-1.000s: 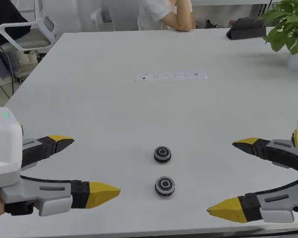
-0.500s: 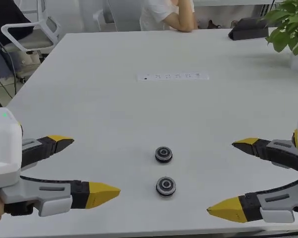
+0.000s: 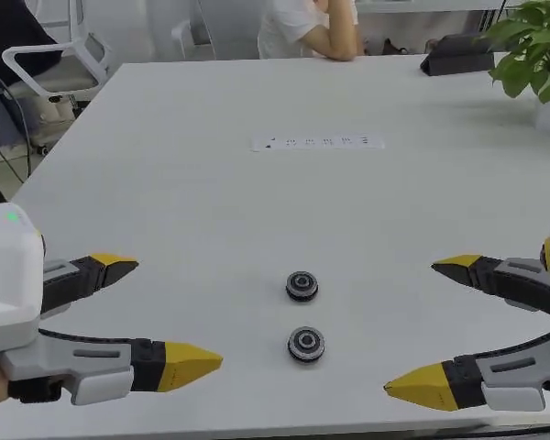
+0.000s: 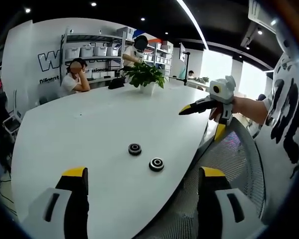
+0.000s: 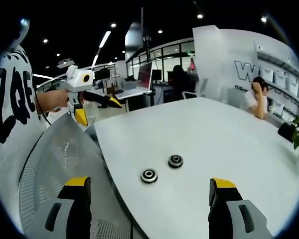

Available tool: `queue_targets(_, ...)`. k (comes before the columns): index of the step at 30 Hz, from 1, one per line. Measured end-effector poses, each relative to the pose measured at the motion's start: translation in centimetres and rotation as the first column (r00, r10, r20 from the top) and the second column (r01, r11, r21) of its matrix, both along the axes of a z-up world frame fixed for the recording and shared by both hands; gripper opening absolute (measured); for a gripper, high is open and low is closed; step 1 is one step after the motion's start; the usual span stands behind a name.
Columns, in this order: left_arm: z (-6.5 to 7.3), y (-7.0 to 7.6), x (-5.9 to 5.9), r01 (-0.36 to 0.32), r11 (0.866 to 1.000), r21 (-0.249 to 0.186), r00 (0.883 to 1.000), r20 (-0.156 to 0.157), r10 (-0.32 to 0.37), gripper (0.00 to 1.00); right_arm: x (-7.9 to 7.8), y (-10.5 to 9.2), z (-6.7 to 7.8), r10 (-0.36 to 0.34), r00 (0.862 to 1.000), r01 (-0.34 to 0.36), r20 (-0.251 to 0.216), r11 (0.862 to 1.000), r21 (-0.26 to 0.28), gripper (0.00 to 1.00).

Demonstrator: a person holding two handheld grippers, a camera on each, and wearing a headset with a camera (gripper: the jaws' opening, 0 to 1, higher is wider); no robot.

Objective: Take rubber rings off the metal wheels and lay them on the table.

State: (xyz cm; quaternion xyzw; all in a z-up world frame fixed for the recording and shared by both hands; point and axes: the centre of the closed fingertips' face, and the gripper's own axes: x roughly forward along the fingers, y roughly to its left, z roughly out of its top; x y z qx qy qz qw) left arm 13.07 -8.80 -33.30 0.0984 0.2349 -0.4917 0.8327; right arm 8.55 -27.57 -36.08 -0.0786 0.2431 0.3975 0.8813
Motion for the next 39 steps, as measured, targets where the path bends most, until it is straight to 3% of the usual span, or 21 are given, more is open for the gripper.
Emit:
queue_targets(17, -0.13, -0.01, 0.03, 0.005, 1.0, 0.0, 1.0, -0.007, -0.005, 0.9, 0.09, -0.15, 0.18, -0.011, 1.0, 0.011, 0.006, 1.0, -0.001, 0.99)
queue_targets(21, -0.16, 0.0, -0.05, 0.005, 1.0, 0.002, 1.0, -0.008, -0.005, 0.9, -0.24, 0.17, 0.13, 0.01, 1.0, -0.01, -0.003, 1.0, -0.001, 0.91)
queue_targets(23, -0.14, 0.0, -0.08, 0.004, 1.0, 0.001, 1.0, -0.009, -0.004, 0.9, 0.09, 0.07, 0.38, 0.0, 1.0, 0.0, 0.023, 1.0, -0.006, 0.93)
queue_targets(39, -0.4, 0.05, -0.09, 0.01, 1.0, 0.007, 1.0, -0.019, -0.01, 0.9, 0.3, -0.04, 0.18, 0.005, 1.0, -0.005, 0.016, 1.0, -0.008, 0.97)
